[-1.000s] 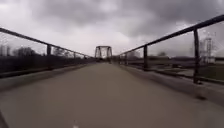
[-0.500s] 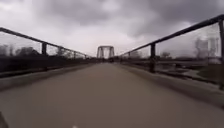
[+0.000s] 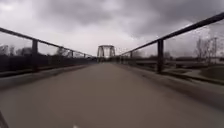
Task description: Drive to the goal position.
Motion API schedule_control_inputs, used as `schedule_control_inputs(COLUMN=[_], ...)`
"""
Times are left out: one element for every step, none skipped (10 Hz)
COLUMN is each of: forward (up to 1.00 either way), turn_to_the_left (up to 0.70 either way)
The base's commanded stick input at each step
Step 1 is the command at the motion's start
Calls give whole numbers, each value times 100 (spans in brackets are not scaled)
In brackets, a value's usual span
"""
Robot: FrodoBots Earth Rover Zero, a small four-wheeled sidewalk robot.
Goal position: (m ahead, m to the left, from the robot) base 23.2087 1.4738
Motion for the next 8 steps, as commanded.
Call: schedule_control_inputs(forward=[100,100,100,100,100,100,100,100], turn_to_the_left=[0,0,0,0,22,39,40,30])
